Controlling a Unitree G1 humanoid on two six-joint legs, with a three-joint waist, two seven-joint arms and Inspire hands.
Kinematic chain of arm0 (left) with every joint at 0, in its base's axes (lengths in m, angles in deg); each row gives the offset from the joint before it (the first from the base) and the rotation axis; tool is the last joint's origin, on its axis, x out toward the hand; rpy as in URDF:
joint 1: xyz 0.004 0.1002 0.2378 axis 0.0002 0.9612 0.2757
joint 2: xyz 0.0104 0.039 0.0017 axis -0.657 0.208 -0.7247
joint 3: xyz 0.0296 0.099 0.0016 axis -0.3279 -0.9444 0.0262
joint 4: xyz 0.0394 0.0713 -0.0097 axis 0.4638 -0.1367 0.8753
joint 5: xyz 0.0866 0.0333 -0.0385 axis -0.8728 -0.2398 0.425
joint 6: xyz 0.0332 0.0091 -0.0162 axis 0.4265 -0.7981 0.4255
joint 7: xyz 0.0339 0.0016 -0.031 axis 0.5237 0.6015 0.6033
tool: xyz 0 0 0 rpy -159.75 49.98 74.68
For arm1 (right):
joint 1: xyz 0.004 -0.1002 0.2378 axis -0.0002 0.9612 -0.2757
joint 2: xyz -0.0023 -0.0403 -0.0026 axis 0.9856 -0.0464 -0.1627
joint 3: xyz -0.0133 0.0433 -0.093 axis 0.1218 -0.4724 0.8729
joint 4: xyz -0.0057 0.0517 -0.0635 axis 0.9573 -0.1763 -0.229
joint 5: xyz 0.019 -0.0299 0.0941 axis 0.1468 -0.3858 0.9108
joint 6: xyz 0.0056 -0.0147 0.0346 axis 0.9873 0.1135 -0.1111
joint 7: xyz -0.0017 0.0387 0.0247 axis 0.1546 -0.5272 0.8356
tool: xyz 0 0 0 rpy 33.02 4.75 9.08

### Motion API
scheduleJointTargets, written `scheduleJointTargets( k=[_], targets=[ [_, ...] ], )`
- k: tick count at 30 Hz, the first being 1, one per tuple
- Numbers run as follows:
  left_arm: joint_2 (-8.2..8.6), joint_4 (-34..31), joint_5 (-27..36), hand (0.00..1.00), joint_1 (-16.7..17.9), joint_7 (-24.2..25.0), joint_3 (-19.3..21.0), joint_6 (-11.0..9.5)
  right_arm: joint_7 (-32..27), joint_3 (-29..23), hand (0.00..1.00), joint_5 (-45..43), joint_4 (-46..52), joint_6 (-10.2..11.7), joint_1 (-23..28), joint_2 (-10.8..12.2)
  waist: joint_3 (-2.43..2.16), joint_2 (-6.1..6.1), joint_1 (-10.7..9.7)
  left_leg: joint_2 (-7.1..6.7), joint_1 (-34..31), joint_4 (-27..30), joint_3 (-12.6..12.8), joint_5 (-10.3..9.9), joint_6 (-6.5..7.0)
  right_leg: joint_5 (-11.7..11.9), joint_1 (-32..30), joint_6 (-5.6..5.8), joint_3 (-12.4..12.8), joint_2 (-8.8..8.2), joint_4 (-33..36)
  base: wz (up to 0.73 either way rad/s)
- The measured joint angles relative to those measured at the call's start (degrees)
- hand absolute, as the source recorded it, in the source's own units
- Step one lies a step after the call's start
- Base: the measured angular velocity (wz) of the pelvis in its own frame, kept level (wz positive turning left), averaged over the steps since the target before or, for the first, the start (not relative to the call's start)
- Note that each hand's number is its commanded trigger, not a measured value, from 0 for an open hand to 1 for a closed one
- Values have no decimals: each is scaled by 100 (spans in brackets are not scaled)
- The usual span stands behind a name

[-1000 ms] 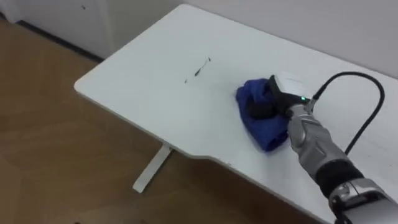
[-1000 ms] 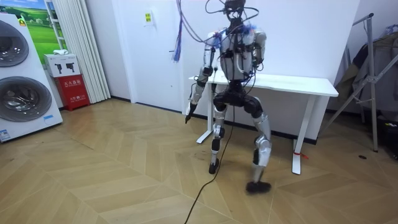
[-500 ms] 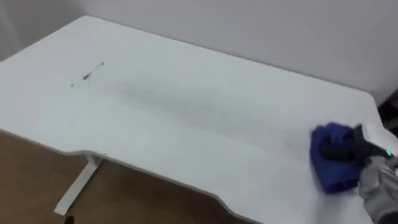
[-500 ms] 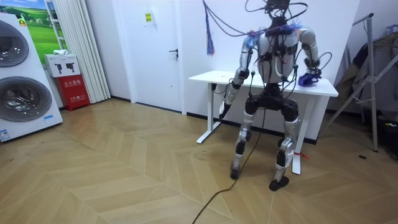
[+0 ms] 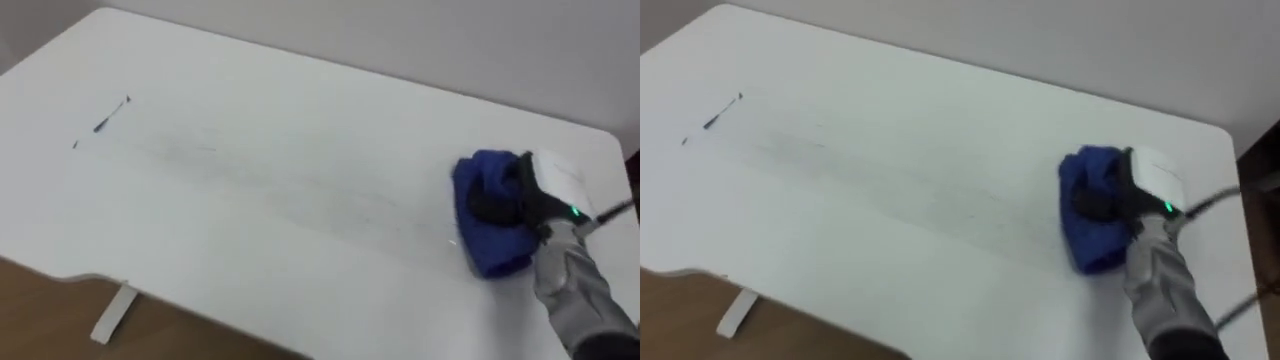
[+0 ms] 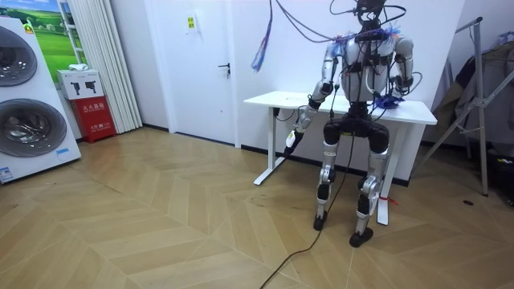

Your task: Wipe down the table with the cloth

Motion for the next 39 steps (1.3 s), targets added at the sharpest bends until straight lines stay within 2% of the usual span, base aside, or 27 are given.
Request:
scheduleJointTargets(
  k=[2, 4, 6, 9, 11, 13, 14, 15, 17, 19, 20, 23, 24, 26, 27, 28, 30, 32, 34, 36, 37, 39],
  targets=[
    [18, -11, 65, 0, -51, -25, -23, -19, 2, -11, 100, 151, 40, -51, 45, -1, -10, 0, 7, 2, 107, -86, 41, -4, 6, 5, 39, 10, 51, -2, -2, -20],
    [17, -9, 87, 0, -220, -27, -91, -19, 81, 135, 100, 190, 52, -148, -64, -18, -1, 16, 81, 10, 127, -126, 92, -10, 16, 5, -21, 10, 177, 6, 18, -33],
    [22, -167, 295, 0, -307, -29, -215, -24, 343, 485, 100, 123, 24, -520, -524, -46, 3, 36, 147, 30, 95, -168, 195, -11, 19, 5, -103, 11, 271, 24, 35, -40],
    [47, -248, 295, 0, -525, -25, -296, -75, 700, 1189, 100, -108, 39, -868, -1037, -70, 21, 48, 355, 56, 83, -252, 264, 7, -3, 21, -251, -13, 349, 58, 52, -45],
    [16, -308, 454, 0, -546, -26, -509, -120, 882, 1641, 100, -308, 173, -1033, -1264, -37, 28, 25, 426, 80, 85, -289, 272, 32, -26, 31, -287, -28, 349, 82, 63, -8],
    [12, -305, 670, 0, -539, -21, -676, -120, 1025, 1964, 100, -445, 217, -1014, -1496, 48, 56, 2, 456, 107, 103, -289, 256, 48, -47, 30, -328, -32, 324, 106, 61, 2],
    [38, -300, 796, 0, -547, 9, -715, -116, 1109, 2016, 100, -543, 236, -952, -1566, 61, 88, -26, 519, 117, 96, -288, 249, 55, -57, 33, -334, -36, 322, 121, 43, 4],
    [51, -296, 823, 0, -523, 51, -714, -115, 1156, 2011, 100, -639, 252, -973, -1570, 59, 108, -56, 646, 119, 92, -286, 249, 59, -61, 34, -349, -38, 319, 126, 33, 0],
    [50, -294, 809, 0, -332, 124, -590, -107, 1175, 1978, 100, -719, 290, -995, -1548, 38, 127, -90, 726, 119, 104, -293, 247, 59, -61, 34, -340, -38, 295, 122, 31, 4],
    [17, -378, 802, 0, -94, 137, -561, -79, 1136, 1940, 100, -661, 329, -945, -1438, -48, 122, -103, 662, 104, 103, -292, 191, 49, -48, 35, -302, -37, 238, 107, 29, 21],
    [4, -386, 785, 0, 10, 138, -537, -68, 1037, 1762, 100, -519, 292, -831, -1300, -82, 124, -103, 614, 86, 112, -294, 152, 46, -44, 37, -259, -33, 218, 99, 11, 37],
    [-2, -337, 622, 0, 36, 136, -384, -46, 533, 1315, 100, -433, 213, -476, -762, -85, 131, -69, 490, 34, 192, -295, 32, 35, -26, 37, -66, -23, 211, 83, -92, 32],
    [-9, -335, 622, 0, 34, 130, -326, -47, 349, 1150, 100, -400, 237, -371, -545, -83, 127, -51, 373, 18, 219, -297, -19, 21, -5, 31, 10, -13, 155, 73, -100, 22],
    [-18, -329, 613, 0, 53, 129, -304, -56, 170, 859, 100, -303, 254, -262, -238, -83, 103, -7, 300, 2, 266, -297, -57, 3, 18, 34, 85, 9, 126, 66, -98, 14],
    [-13, -333, 505, 0, 33, 125, -281, -56, 91, 671, 100, -256, 252, -224, -79, -85, 67, 25, 228, -2, 259, -297, -77, -6, 29, 42, 104, 22, 47, 55, -83, 6],
    [-12, -335, 488, 0, 13, 114, -283, -64, 62, 593, 100, -214, 250, -217, -24, -88, 57, 36, 205, -4, 258, -295, -77, -9, 33, 44, 103, 26, 18, 47, -71, 6],
    [3, -478, 511, 0, -23, 59, -302, -71, 27, 526, 100, -24, 263, -224, 10, -101, 23, 84, 91, -21, 233, -289, -98, -14, 42, 50, 112, 37, -10, 33, -70, -4],
    [8, -585, 622, 0, -98, 13, -362, -78, 27, 555, 100, -23, 239, -233, -14, -101, 10, 110, 74, -31, 247, -281, -86, -12, 44, 50, 115, 38, 7, 28, -70, -6],
    [13, -637, 743, 0, -189, -33, -510, -121, 39, 722, 100, -21, 150, -352, -194, -100, 9, 140, 119, -23, 266, -278, -59, -12, 44, 49, 108, 39, 60, 29, -66, -16],
    [65, -609, 747, 0, -268, -42, -676, -134, 209, 1095, 100, -56, 165, -635, -480, -97, 14, 155, 244, 12, 287, -294, 92, -5, 34, 49, 75, 39, 124, 47, -68, -40],
    [85, -584, 747, 0, -342, -34, -698, -134, 266, 1129, 100, -114, 186, -691, -542, -86, 14, 154, 284, 16, 291, -302, 122, -4, 30, 49, 51, 39, 150, 51, -68, -47],
    [171, -490, 759, 0, -426, -25, -744, -130, 471, 1519, 100, -286, 244, -1017, -838, 18, 18, 132, 470, 40, 293, -361, 146, 15, 8, 66, -82, 11, 245, 86, -47, -46]
  ],
)
